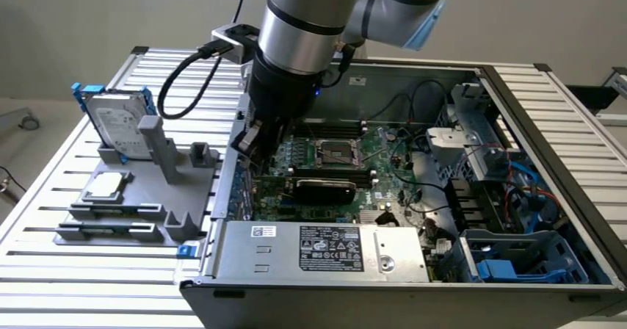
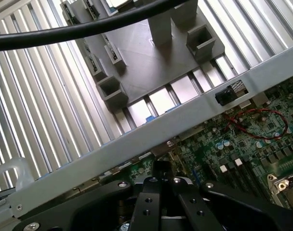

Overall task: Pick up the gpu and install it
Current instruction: 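Press down on the gpu until it lock into place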

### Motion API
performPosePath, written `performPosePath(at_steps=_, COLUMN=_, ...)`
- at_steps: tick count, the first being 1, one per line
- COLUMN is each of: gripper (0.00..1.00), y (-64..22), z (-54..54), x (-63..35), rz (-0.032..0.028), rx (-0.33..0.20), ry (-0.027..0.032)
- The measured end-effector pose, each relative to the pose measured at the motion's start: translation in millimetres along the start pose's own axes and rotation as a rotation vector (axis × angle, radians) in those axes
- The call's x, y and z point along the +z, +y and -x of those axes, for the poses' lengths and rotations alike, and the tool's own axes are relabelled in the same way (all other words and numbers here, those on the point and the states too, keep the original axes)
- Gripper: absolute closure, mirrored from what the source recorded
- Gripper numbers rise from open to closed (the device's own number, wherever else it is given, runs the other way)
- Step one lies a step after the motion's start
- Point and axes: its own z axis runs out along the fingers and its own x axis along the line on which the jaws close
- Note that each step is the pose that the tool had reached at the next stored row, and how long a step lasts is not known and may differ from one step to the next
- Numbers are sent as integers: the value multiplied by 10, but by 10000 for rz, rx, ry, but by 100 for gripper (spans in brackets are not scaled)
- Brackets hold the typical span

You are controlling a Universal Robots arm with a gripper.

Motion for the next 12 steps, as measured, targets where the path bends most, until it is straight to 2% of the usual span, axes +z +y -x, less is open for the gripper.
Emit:
performPosePath(at_steps=2, gripper=89, y=-1, z=1, x=5, rz=-18, rx=159, ry=45)
performPosePath(at_steps=4, gripper=89, y=-3, z=2, x=13, rz=-19, rx=350, ry=62)
performPosePath(at_steps=10, gripper=89, y=-6, z=5, x=31, rz=69, rx=943, ry=-25)
performPosePath(at_steps=12, gripper=89, y=-7, z=5, x=36, rz=89, rx=1120, ry=-34)
